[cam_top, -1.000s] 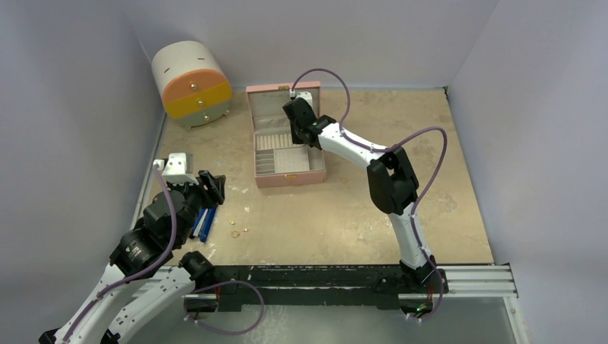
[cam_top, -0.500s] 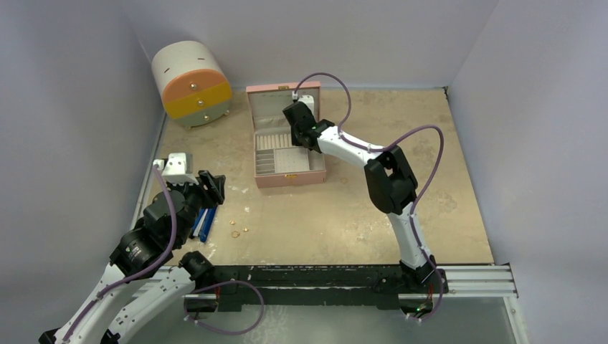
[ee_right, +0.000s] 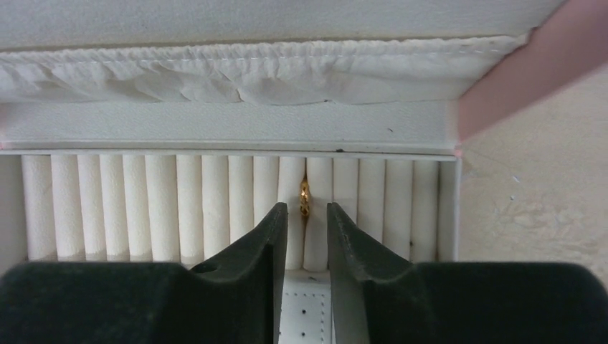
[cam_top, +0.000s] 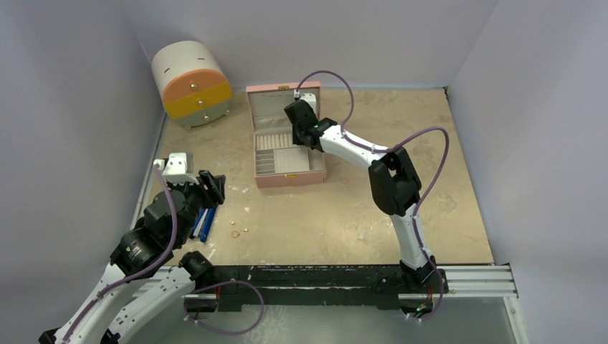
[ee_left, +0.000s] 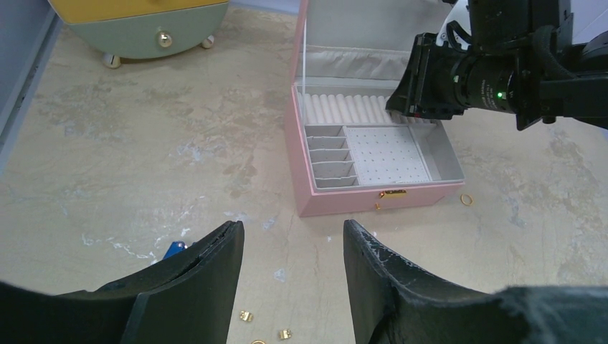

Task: Organize the mixed jewelry

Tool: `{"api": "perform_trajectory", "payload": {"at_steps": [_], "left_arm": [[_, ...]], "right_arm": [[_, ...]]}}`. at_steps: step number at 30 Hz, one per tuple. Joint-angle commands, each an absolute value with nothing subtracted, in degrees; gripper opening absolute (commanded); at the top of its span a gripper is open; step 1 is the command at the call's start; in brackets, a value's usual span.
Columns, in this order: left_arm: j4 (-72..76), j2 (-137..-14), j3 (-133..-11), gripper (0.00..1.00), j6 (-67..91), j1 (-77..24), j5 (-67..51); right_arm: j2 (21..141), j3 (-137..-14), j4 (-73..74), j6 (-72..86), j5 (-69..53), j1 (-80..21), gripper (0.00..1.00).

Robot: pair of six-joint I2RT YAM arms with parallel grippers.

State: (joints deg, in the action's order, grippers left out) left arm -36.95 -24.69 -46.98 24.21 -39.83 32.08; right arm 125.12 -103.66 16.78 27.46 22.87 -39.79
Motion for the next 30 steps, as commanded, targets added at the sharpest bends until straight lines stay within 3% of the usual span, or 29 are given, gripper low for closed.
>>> {"api": "perform_trajectory", "payload": {"at_steps": [1, 21, 30], "left_arm": [[-34.58, -25.10, -47.16, 0.53, 23.12, -40.04, 33.20], [-34.89, -26.44, -47.25, 0.53, 23.34, -39.95, 34.01], [-34.89, -27.04, -47.26, 0.54, 23.47, -40.06, 34.28]], "right_arm": [[118.50, -103.31, 19.45, 27.28, 24.08, -39.41, 0.31], [90.04, -73.76, 19.16, 30.95, 25.65, -39.08, 0.36], [87.33, -61.90, 19.56, 37.20, 23.20, -35.72, 0.36]]}}
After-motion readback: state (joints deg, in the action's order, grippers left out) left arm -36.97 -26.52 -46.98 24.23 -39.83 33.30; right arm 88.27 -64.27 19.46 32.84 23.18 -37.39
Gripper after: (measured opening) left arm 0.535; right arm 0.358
